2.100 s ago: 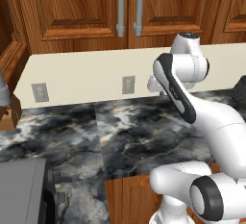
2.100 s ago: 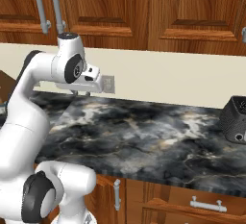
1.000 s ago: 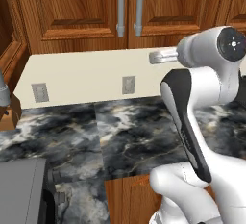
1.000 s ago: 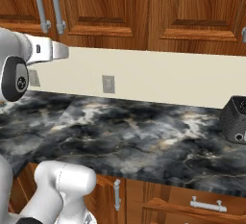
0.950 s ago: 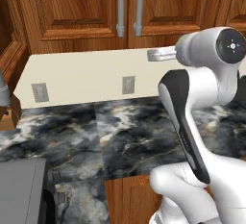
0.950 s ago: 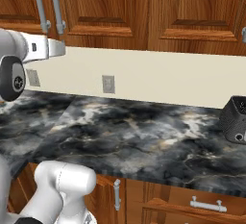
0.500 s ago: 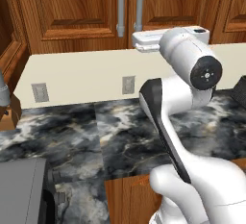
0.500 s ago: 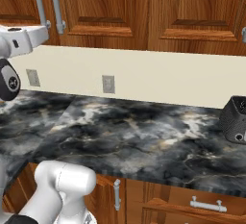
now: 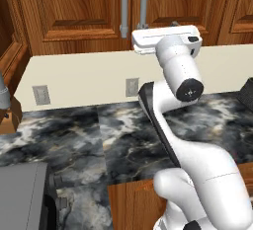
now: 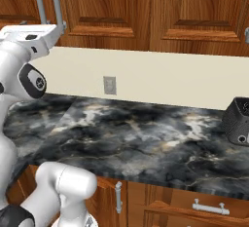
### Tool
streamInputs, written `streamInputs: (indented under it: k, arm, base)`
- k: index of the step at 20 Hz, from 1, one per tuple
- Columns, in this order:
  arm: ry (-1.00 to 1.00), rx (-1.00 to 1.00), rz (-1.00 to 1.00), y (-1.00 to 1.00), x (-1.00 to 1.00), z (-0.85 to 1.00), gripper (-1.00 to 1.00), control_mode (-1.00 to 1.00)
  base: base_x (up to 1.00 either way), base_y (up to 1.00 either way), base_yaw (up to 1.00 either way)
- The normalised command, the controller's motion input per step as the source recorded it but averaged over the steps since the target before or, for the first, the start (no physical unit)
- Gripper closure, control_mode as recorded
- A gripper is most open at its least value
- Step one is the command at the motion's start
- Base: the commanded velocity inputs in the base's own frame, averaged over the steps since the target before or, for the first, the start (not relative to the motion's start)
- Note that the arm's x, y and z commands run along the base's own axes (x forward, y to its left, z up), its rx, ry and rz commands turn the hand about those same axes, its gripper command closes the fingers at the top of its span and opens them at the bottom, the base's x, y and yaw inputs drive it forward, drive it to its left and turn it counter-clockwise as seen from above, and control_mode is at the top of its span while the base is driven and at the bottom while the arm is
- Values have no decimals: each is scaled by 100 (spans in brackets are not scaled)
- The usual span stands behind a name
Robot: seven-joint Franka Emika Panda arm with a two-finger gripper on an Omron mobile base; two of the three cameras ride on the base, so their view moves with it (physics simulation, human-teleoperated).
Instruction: Move the condiment bottle and shaker from the cabinet to the dining counter.
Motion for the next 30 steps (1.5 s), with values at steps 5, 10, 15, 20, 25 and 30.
streamInputs:
  k: [5, 10, 15, 20, 25, 30]
  arm:
    - [0, 0, 0, 0, 71, 1, -100, -100]
    - [1, 0, 0, 0, 84, 0, -100, -100]
    - [0, 0, 0, 0, 74, 0, -100, -100]
    - [0, 0, 0, 1, 65, 0, -100, -100]
    - [0, 0, 0, 5, 52, 0, -100, -100]
    - [0, 0, 0, 1, 8, 0, 100, -100]
  base:
    - [0, 0, 0]
    - [0, 0, 0]
    - [0, 0, 0]
    - [0, 0, 0]
    - [0, 0, 0]
    - [0, 0, 0]
